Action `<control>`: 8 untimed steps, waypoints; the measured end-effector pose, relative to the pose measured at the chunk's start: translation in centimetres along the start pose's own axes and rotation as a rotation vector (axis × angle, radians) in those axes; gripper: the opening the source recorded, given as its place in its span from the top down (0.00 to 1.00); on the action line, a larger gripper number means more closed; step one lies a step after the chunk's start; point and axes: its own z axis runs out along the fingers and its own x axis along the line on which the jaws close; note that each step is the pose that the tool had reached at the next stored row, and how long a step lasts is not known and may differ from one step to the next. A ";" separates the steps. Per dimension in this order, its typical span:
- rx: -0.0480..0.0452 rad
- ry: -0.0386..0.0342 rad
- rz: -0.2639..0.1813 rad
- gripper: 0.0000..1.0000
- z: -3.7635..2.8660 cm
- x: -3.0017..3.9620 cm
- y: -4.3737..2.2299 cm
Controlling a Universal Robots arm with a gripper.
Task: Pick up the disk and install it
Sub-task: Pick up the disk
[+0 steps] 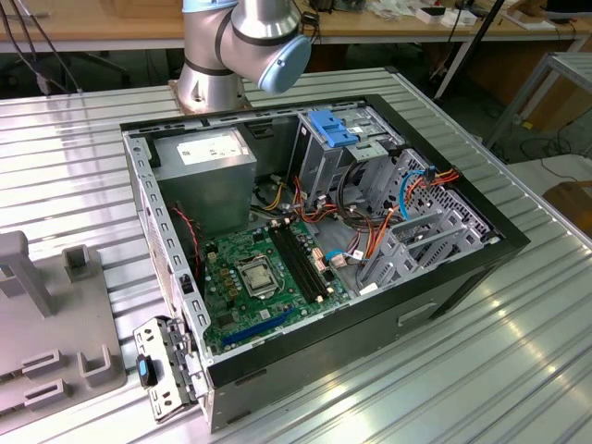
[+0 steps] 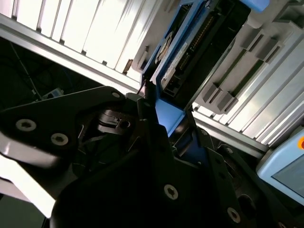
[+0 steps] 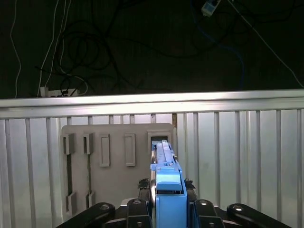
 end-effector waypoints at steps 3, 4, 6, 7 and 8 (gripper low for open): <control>-0.0002 0.0001 0.000 0.63 -0.50 0.00 -0.02; -0.0003 0.0001 0.000 0.63 -0.61 0.00 -0.03; -0.0001 0.0000 0.000 0.63 -0.80 0.00 -0.03; -0.0001 0.0000 0.000 0.63 -0.90 0.00 -0.03; -0.0002 0.0001 0.000 0.63 -1.04 0.00 -0.04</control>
